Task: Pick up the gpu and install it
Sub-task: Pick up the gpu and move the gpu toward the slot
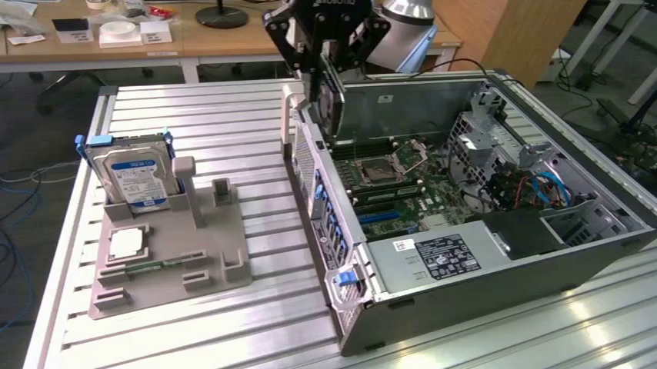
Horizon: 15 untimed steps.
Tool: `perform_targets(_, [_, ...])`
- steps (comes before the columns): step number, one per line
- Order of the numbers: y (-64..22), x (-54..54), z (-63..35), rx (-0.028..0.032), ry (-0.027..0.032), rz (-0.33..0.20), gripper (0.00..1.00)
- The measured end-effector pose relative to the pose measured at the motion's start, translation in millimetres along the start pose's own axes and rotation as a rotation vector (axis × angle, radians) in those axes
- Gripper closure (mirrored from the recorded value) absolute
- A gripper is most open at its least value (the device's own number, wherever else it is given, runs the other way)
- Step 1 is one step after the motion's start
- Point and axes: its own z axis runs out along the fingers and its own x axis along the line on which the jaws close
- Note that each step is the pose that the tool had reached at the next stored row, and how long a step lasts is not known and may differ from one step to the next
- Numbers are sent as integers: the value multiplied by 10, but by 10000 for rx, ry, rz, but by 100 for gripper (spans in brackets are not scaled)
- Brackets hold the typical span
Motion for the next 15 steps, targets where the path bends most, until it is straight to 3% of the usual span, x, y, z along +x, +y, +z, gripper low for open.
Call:
perform_targets(2, [1, -309, -2, 0, 0, 0, 72])
perform_targets(15, [2, -746, -5, 0, 0, 0, 72])
